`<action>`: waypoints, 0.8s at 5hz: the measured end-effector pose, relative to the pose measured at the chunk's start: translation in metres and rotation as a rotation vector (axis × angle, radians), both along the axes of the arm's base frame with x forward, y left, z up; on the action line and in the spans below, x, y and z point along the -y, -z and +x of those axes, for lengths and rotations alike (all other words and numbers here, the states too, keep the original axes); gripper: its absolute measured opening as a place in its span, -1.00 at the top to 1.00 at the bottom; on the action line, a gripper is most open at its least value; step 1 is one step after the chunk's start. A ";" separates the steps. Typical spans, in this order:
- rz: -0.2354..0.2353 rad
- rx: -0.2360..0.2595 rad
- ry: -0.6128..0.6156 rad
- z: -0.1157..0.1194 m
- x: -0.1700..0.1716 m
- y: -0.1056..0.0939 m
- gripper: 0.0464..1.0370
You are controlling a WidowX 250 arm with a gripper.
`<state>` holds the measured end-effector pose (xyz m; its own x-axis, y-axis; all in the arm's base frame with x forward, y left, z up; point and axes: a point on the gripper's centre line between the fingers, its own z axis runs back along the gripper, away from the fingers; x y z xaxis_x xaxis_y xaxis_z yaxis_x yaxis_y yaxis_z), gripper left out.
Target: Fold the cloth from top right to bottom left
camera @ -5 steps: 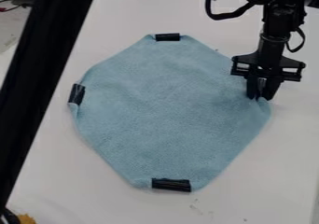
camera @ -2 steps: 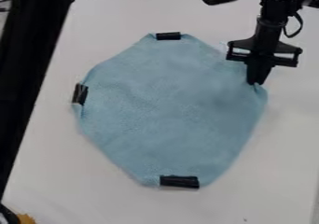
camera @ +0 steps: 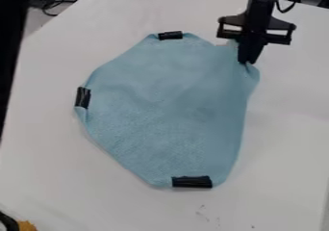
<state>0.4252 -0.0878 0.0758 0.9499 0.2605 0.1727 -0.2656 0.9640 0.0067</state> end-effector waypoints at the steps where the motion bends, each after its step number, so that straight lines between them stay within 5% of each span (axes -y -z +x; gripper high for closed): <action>1: -0.001 0.022 -0.061 -0.008 -0.027 -0.018 0.88; 4: -0.044 0.126 -0.318 -0.068 -0.127 -0.055 0.74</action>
<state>0.3574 0.0391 0.1312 0.7917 0.5502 0.2655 -0.5493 0.8313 -0.0849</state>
